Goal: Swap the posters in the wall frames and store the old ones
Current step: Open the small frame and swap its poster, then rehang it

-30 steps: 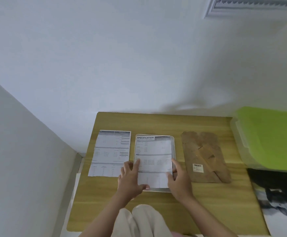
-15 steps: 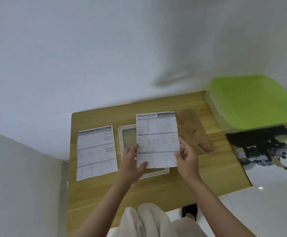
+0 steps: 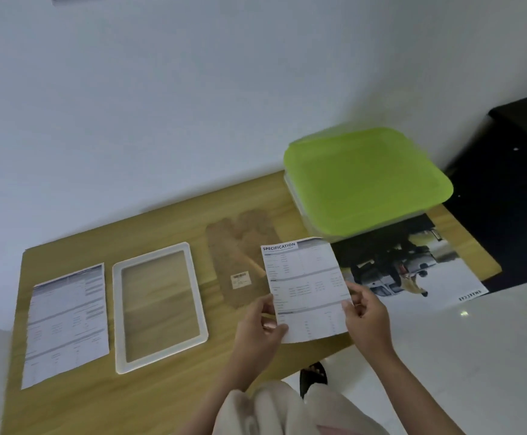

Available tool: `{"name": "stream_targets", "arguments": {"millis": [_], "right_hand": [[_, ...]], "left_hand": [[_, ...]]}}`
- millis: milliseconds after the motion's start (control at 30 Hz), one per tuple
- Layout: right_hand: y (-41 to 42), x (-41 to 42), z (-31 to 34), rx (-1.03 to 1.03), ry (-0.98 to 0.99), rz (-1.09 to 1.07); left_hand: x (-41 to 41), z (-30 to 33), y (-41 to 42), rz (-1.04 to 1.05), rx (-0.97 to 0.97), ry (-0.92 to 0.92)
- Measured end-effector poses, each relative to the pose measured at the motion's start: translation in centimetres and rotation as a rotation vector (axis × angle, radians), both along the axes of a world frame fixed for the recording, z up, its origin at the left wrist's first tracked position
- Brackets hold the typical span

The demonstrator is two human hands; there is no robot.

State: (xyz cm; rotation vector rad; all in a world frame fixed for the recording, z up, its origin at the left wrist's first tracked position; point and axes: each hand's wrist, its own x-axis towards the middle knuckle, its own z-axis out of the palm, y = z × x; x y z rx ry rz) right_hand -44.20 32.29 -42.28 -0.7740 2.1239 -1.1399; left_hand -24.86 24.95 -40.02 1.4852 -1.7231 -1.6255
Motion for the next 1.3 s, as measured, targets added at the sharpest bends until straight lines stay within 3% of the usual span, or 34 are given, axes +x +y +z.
{"name": "stream_targets", "arguments": {"millis": [267, 600, 900, 1100, 1300], "right_hand": [[3.4, -8.9, -1.8, 0.047, 0.078, -0.009], [2.4, -15.3, -2.6, 0.095, 0.237, 0.073], [2.4, -15.7, -3.9, 0.231, 0.355, 0.146], [1.5, -14.5, -3.3, 0.238, 0.394, 0.059], [-1.0, -9.9, -2.4, 0.170, 0.493, 0.150]], "left_hand": [[-9.6, -2.0, 3.5, 0.017, 0.115, -0.016], [-15.5, -2.8, 3.5, 0.001, 0.104, -0.044], [-15.8, -4.0, 3.3, -0.072, -0.080, -0.207], [-14.5, -4.3, 3.0, -0.124, -0.104, -0.154], [-10.1, -4.0, 2.0, -0.105, -0.121, -0.106]]}}
